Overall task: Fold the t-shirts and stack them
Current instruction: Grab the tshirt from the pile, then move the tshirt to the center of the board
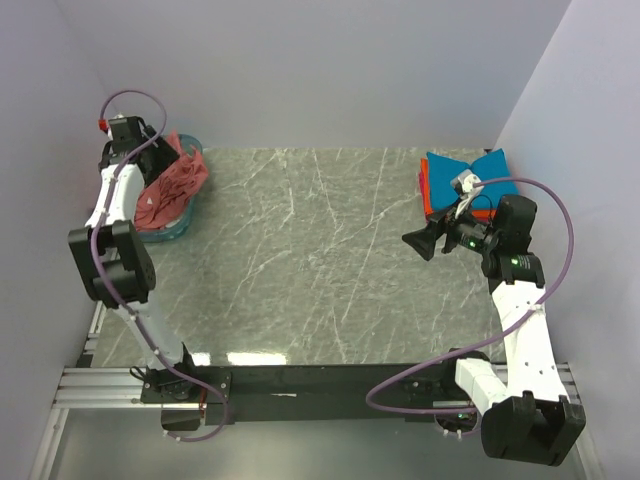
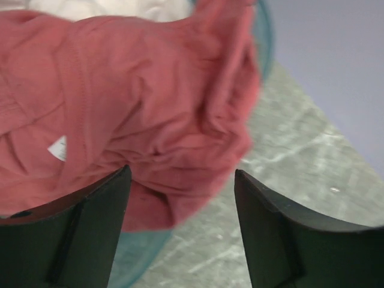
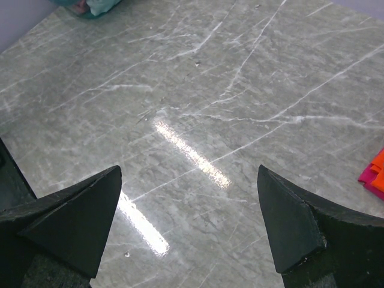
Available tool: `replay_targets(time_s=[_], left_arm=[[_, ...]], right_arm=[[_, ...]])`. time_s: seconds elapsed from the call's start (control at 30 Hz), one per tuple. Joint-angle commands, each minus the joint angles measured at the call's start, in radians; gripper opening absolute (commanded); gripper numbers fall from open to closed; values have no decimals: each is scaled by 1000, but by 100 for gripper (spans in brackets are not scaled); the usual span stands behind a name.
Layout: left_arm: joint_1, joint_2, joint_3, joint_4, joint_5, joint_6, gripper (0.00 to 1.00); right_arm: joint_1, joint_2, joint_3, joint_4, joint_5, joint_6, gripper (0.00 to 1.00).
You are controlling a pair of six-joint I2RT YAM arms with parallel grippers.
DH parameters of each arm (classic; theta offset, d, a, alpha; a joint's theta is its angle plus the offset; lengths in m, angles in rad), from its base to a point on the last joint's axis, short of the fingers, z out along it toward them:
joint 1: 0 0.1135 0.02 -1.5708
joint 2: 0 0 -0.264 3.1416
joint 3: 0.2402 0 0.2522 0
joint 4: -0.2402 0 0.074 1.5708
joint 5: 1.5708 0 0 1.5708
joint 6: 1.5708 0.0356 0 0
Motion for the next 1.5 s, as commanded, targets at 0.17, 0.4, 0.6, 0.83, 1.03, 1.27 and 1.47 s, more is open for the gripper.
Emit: replay_targets(time_s=[0.17, 0.4, 0.6, 0.83, 1.03, 1.27, 1.47], left_arm=[[3, 226, 255, -213, -138, 28, 59], [1, 264, 269, -203, -124, 54, 16], [-8, 98, 226, -109, -129, 81, 0], [-75, -275, 82, 70, -54, 64, 0], [-164, -496, 33, 190, 25, 52, 0], [-320, -581, 86, 248, 196, 16, 0], [-448, -611, 97, 308, 262, -13, 0]], right_arm=[[-5, -3, -3, 30, 2, -1, 100], [-5, -3, -12, 41, 0, -1, 100], [-14, -11, -22, 50, -15, 0, 100], [-23, -17, -26, 53, -17, 0, 100], [-31, -27, -29, 58, -9, -3, 100], [-52, -44, -38, 70, 2, -1, 100], [-85, -60, -48, 86, -11, 9, 100]])
